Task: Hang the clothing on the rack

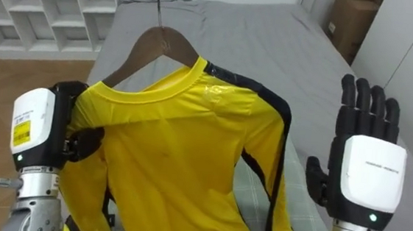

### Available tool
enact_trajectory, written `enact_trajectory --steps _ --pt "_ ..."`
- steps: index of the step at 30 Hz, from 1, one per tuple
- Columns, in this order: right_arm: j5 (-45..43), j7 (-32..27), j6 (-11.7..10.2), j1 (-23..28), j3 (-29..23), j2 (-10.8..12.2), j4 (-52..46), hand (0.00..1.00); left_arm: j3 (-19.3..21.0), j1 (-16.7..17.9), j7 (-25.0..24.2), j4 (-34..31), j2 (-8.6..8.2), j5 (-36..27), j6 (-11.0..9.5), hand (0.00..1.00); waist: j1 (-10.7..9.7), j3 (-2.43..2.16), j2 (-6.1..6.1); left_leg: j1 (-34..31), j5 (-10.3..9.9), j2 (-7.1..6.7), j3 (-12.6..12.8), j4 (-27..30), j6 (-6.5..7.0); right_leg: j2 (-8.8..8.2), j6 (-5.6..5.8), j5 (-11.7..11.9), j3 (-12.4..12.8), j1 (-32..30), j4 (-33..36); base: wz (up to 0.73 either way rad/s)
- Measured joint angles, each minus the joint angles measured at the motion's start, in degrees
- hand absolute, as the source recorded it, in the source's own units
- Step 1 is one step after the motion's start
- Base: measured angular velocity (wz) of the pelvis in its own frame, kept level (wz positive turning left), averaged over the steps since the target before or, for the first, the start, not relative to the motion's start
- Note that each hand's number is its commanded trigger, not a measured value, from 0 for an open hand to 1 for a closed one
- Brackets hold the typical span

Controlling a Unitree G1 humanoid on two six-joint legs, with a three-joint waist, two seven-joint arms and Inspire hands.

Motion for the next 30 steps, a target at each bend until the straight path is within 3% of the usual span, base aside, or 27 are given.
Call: enact_trajectory --steps 9,19,26,30 --pt "-0.39 0.85 -0.06 -2.45 1.96 -1.17 -1.10 0.00 -0.50 -0.12 -3.44 -1.72 0.10 0.55 0.31 1.00 0.12 0.03 -0.63 -1.35 0.00 0.00 -0.95 0.44 0.00 -0.02 0.00 0.00 -0.96 -0.72 0.04 0.04" --pt "0.71 2.86 -1.48 -3.43 3.20 -1.34 -1.09 0.00 -4.61 -0.12 -5.83 -4.08 0.39 0.40 -0.35 1.00 0.28 0.11 -0.92 -1.33 0.00 -0.01 -1.14 0.06 0.00 -0.02 0.00 0.00 -0.97 -0.75 -0.05 0.01" --pt "3.49 4.01 -2.03 -3.63 3.84 -0.65 -1.09 0.00 -5.07 -0.12 -6.47 -5.17 0.21 0.35 -1.43 1.00 0.33 0.67 -1.54 -1.31 0.00 -0.01 -1.05 0.08 0.00 0.00 0.01 -0.01 -0.90 -0.70 -0.12 0.00" --pt "4.66 6.20 -2.09 -3.62 5.82 -0.62 -1.09 0.00 -5.18 -0.12 -6.62 -5.18 0.20 0.37 -1.43 1.00 0.34 0.71 -1.53 -1.37 0.00 -0.01 -1.04 0.07 0.00 0.00 0.01 -0.01 -0.93 -0.76 -0.12 0.00"
